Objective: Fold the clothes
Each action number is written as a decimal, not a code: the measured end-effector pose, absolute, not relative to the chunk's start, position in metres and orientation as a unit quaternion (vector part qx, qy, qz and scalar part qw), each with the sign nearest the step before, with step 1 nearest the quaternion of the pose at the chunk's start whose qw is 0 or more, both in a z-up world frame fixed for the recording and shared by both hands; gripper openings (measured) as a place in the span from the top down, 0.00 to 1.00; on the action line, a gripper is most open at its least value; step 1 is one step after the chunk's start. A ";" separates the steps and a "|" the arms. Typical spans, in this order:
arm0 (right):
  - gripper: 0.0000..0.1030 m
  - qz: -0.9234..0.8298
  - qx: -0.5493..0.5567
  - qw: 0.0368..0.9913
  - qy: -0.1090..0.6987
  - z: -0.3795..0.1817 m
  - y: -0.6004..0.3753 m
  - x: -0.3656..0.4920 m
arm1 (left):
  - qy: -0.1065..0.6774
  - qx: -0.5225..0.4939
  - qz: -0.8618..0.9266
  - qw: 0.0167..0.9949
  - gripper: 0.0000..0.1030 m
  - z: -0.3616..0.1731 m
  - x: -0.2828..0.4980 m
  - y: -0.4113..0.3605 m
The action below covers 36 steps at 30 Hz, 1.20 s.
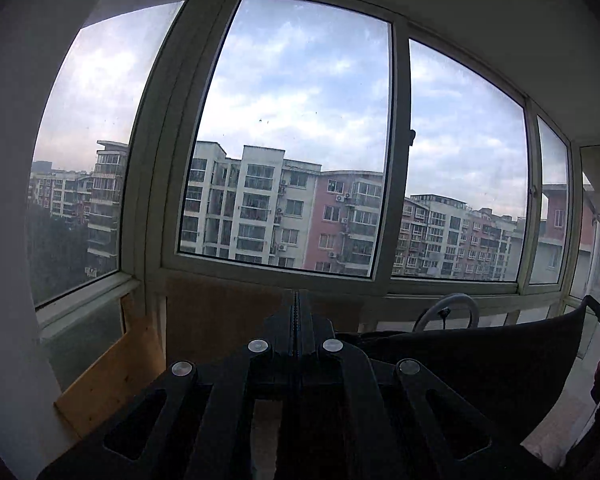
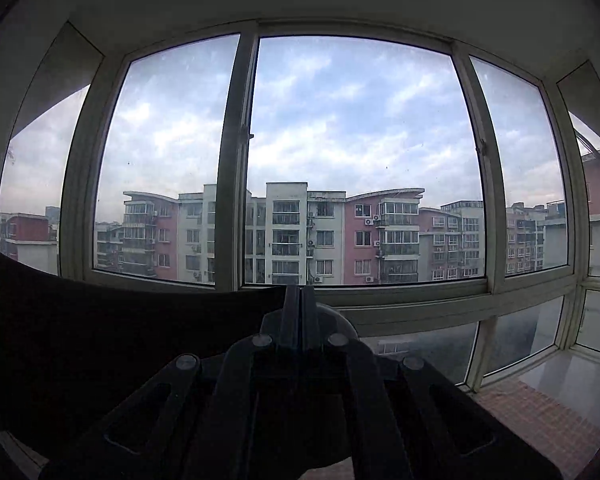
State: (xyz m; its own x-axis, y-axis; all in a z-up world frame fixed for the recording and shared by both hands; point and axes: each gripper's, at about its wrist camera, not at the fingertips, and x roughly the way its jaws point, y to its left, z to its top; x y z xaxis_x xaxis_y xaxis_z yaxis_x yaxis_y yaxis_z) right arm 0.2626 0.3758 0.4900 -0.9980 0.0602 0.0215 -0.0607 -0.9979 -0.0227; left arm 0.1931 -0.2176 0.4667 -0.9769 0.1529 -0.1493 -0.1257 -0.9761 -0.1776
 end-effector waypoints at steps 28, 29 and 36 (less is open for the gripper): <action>0.99 0.869 -0.482 0.079 -0.073 0.103 0.445 -0.044 | -0.105 -0.592 0.779 0.179 0.69 0.043 0.083 -0.051; 0.99 0.870 -0.482 0.076 -0.075 0.103 0.445 -0.043 | -0.102 -0.591 0.780 0.179 0.69 0.040 0.080 -0.046; 0.99 0.875 -0.477 0.054 -0.065 0.096 0.444 -0.040 | -0.124 -0.587 0.779 0.183 0.95 0.028 0.071 -0.040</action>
State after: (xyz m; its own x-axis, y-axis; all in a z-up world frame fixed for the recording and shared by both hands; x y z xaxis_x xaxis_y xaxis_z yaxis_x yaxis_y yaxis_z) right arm -0.0403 0.4438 0.0963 -0.5392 0.1562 -0.8275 -0.0328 -0.9858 -0.1647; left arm 0.0705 -0.0404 0.0275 -0.2448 0.4298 -0.8691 -0.1391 -0.9027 -0.4072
